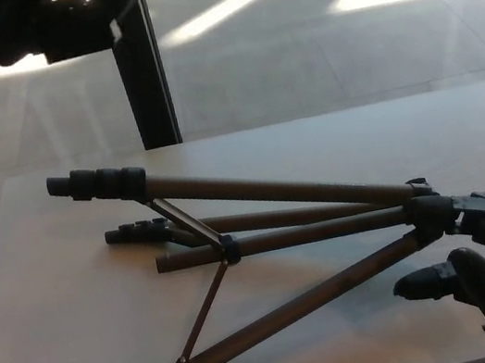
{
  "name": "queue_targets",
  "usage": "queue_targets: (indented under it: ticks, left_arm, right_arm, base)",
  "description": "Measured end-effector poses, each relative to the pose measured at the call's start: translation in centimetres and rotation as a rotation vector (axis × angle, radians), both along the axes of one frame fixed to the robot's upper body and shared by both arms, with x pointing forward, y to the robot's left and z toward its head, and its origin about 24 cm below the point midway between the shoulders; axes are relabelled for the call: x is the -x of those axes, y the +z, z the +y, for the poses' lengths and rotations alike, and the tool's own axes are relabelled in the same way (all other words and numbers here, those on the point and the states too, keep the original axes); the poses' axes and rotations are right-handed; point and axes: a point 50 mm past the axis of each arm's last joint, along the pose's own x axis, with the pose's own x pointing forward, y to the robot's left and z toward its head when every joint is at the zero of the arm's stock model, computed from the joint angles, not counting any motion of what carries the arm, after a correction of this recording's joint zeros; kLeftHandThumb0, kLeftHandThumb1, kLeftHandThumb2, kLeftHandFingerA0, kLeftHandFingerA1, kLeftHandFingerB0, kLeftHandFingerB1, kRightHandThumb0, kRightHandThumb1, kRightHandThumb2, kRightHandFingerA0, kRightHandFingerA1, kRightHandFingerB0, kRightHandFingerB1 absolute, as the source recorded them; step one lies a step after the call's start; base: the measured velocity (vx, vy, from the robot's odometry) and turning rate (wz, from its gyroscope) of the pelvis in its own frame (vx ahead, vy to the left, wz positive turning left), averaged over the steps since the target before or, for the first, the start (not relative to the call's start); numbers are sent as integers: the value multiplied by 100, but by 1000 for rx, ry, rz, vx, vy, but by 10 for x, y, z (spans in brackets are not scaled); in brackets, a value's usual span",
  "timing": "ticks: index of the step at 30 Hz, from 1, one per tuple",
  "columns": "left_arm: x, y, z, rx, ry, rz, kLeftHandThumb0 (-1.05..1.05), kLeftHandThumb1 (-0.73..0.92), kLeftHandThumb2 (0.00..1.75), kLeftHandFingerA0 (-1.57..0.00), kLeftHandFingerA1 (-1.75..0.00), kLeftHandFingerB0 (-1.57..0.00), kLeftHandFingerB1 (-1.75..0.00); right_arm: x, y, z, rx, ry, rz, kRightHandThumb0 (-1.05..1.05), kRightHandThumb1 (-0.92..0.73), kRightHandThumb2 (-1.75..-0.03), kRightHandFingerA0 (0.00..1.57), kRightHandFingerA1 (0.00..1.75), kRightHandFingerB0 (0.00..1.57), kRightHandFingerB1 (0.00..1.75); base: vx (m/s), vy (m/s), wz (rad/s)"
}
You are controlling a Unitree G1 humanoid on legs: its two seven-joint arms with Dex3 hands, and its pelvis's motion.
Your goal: Use both hands of the robot to pick up the tripod lying in the middle of the desk and make it stand upright on the desk
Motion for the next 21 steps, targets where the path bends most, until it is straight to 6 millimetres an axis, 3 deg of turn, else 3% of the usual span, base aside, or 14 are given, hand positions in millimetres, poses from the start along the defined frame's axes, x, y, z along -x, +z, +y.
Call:
queue_targets:
  ticks: [1,2,3,4,5,7,15,21]
  left_arm:
    - [0,0,-4,-29,-4,-3,-41,29,98,-3,-54,0,-50]
    - [-1,0,-8,-57,-7,-6,-97,78,64,-5,-47,-11,-33]
    - [-1,-1,-12,-82,-10,-7,-96,60,106,-2,-28,-13,-29]
    - [-1,-1,-16,-113,-14,-9,-96,60,106,-2,-28,-13,-29]
    - [-1,-2,-20,-145,-17,-10,-96,59,106,-4,-13,-11,-16]
    - [-2,-5,-26,-210,-19,-10,-100,57,104,0,-5,-17,-3]
    - [-5,-24,-40,-419,-12,13,-96,53,104,0,-9,-13,-16]
    - [-11,-46,-44,-560,14,52,-101,57,104,0,-6,-16,-4]
  right_arm:
    - [0,-1,0,0,-1,6,-75,-70,-61,66,79,55,50]
    - [1,-2,-1,1,-3,11,-75,-70,-61,66,80,55,51]
    - [1,-2,-1,1,-5,15,-74,-70,-61,69,78,55,50]
    - [2,-3,-2,3,-7,20,-74,-70,-61,69,78,55,50]
    - [2,-4,-2,3,-8,25,-73,-71,-61,69,78,54,50]
    - [3,-5,-3,5,-10,33,-72,-71,-61,70,78,54,50]
    - [3,-6,-4,8,-13,48,-75,-69,-61,69,75,57,48]
    - [3,-7,-5,11,-16,55,-72,-72,-62,71,74,56,49]
  base:
    - [0,0,0]
    - [0,0,0]
    - [0,0,0]
    - [0,0,0]
    - [0,0,0]
    - [0,0,0]
    - [0,0,0]
    - [0,0,0]
